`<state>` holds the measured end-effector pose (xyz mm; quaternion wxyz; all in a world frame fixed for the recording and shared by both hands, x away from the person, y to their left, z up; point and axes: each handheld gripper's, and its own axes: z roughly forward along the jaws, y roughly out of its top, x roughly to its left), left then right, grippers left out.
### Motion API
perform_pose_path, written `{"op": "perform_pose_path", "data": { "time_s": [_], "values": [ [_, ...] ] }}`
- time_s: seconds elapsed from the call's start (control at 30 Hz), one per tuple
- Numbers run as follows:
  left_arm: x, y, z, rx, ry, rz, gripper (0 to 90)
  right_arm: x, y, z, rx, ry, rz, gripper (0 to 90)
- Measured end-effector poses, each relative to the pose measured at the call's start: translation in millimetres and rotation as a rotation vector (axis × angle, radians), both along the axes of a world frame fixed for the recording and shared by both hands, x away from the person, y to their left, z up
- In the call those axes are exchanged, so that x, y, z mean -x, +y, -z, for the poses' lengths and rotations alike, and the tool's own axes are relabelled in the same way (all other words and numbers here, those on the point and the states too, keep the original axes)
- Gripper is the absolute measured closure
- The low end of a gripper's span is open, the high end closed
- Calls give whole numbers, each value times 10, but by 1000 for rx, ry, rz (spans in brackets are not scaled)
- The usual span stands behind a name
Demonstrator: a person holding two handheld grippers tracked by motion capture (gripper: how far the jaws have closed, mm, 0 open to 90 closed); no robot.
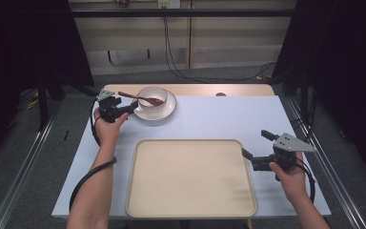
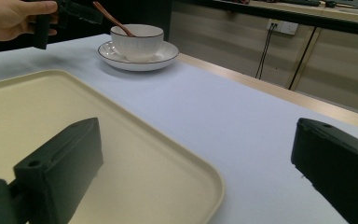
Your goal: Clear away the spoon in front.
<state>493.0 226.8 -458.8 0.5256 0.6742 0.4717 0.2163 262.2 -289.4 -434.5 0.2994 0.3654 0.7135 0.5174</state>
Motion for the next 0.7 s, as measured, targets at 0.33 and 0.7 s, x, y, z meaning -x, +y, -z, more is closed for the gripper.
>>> {"op": "perform_pose_path", "data": {
  "time_s": [0.33, 0.7],
  "values": [
    [-81, -34, 17, 51, 1, -47, 307, 24, -13, -11, 1, 2, -6, 19],
    [-94, -41, 52, 154, 8, -81, 509, 41, 3, -13, 0, -3, -15, 19]
  ]
}}
